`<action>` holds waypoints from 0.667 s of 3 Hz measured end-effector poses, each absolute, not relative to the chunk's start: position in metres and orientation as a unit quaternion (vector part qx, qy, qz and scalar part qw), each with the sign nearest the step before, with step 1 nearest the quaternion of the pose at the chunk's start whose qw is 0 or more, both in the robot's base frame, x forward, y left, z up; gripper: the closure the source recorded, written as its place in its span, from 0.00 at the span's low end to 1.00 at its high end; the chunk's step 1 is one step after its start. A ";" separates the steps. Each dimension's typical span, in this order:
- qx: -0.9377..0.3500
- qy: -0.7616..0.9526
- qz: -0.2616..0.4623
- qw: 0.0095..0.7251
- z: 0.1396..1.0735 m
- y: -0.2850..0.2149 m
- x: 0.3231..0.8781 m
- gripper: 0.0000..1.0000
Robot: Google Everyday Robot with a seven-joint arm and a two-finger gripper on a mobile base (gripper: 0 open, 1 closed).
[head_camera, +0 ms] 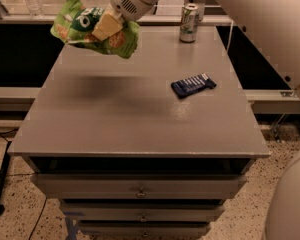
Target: Pick green rice chip bag
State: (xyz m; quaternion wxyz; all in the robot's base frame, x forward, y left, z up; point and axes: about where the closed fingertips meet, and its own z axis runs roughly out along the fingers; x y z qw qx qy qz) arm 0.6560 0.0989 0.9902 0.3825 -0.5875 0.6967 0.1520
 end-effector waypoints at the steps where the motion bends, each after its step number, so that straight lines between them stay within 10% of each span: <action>1: -0.594 0.688 0.164 0.383 0.994 0.104 0.655 1.00; 2: -0.596 0.685 0.172 0.382 0.994 0.107 0.656 1.00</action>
Offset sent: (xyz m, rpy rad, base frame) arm 0.0007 0.0063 0.0072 0.0374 0.0173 0.0510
